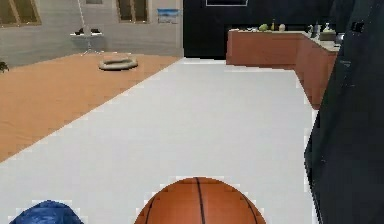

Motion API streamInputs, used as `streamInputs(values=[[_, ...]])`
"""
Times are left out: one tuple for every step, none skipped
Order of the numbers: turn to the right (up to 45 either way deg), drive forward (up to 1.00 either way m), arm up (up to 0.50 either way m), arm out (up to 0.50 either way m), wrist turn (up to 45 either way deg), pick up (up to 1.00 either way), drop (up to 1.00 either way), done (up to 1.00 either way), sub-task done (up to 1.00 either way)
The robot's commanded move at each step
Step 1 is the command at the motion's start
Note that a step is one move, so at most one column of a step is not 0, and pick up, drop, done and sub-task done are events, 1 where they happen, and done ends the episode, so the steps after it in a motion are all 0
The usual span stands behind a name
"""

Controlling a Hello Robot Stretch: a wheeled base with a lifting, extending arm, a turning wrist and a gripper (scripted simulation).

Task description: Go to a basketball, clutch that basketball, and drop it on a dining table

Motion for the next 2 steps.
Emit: streamInputs(values=[[0.0, 0.85, 0.00, 0.00, 0.0, 0.00, 0.00, 0.00, 0.00], [24.0, 0.00, 0.00, 0.00, 0.0, 0.00, 0.00, 0.00, 0.00]])
